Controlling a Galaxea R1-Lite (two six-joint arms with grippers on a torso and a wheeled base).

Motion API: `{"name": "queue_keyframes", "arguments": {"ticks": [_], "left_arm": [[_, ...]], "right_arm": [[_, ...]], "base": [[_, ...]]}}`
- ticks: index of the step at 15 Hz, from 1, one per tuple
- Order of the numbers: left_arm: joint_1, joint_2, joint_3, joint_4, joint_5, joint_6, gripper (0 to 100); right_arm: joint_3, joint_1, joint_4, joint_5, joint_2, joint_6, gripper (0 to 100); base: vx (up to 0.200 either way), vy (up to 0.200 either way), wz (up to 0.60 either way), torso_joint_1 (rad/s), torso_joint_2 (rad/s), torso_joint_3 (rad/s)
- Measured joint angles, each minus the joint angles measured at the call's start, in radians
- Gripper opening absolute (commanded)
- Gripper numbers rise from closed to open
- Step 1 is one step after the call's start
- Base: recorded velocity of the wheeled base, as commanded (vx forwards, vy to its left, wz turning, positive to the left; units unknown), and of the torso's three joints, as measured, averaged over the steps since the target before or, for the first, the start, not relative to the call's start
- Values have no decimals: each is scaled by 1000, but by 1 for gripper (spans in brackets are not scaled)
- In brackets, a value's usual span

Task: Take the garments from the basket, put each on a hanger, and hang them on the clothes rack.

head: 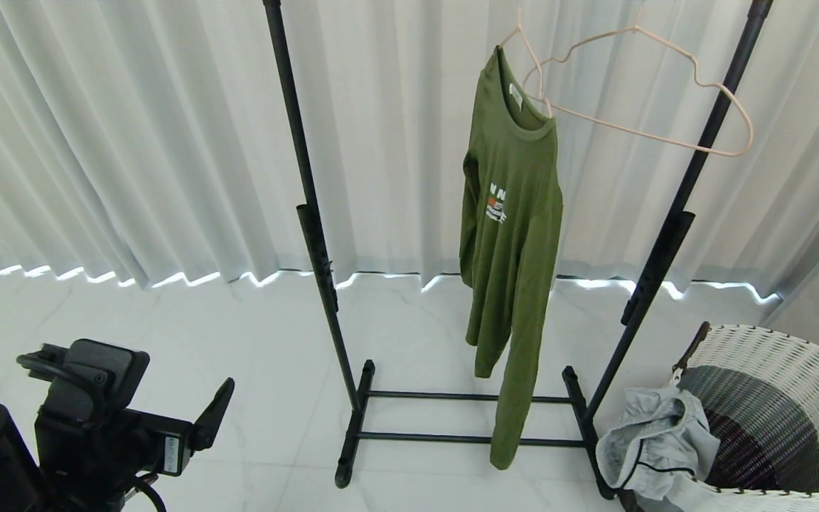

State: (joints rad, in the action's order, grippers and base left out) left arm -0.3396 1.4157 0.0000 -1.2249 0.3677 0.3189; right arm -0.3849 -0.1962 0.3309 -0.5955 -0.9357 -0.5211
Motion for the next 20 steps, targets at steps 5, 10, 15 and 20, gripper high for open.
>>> {"name": "queue_keyframes", "arguments": {"ticks": [5,10,15,20], "left_arm": [[2,-4,0,0,44,27,100],[-4,-26,0,-3,64,36,100],[-9,-53,0,-2,63,44,100],[-9,-57,0,-1,61,43,100]], "right_arm": [[7,-2,0,7,1,-17,100],[13,-1,-2,7,1,-23,100],[19,-1,0,6,1,-23,100],[20,-1,-1,30,1,-22,100]], "base": [[0,0,0,-60,187,126],[0,-120,0,-2,2,1],[0,-160,0,0,3,3],[0,0,0,0,0,0]]}}
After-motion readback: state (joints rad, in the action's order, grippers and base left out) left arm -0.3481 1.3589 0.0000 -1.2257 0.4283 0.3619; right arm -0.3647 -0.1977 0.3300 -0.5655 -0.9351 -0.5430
